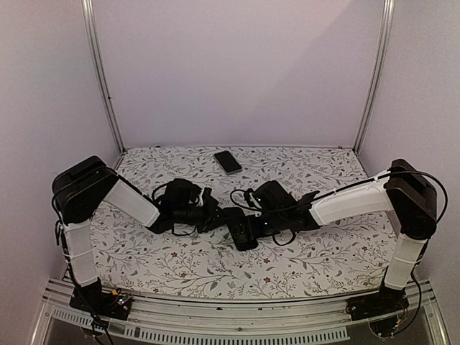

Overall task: Take the phone out of the phone case
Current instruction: Pass from the right arm to the left, then remove the bottom right corner of the phone case from the phone.

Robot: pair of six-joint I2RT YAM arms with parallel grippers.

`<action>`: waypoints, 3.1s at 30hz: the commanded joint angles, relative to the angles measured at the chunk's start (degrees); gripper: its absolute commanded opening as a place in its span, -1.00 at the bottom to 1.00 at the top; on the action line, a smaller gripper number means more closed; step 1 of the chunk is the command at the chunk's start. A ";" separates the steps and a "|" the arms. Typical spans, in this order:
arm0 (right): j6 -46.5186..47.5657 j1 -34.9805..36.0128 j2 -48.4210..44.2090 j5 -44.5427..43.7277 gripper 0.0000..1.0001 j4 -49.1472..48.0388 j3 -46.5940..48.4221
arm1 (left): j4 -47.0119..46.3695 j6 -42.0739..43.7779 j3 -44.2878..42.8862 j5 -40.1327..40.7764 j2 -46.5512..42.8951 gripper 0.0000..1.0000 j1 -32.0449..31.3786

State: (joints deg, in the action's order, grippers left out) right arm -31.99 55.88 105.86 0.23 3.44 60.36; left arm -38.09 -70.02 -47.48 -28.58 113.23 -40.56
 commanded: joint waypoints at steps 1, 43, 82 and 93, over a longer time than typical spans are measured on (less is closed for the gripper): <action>0.42 -0.40 -4.12 3.40 0.96 -5.63 -1.65 | -8.45 1.90 2.27 -2.71 -3.71 -1.00 0.86; -26.45 -16.23 -6.91 46.65 0.21 -63.78 -26.76 | -38.40 -11.34 7.93 -11.41 -6.72 -1.00 6.27; -34.45 -16.27 -6.83 49.46 -0.97 -80.26 -27.35 | -49.65 -21.37 5.67 -12.03 -4.71 -1.00 3.19; -32.12 -16.24 -9.45 50.31 -1.00 -80.02 -26.52 | -57.85 -30.06 3.19 -11.26 -1.65 -1.00 1.62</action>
State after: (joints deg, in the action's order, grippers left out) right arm -67.88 39.24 98.45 49.93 -75.31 32.21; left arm -83.40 -92.55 -42.15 -39.79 110.10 -36.38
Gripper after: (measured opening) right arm 0.067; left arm 0.101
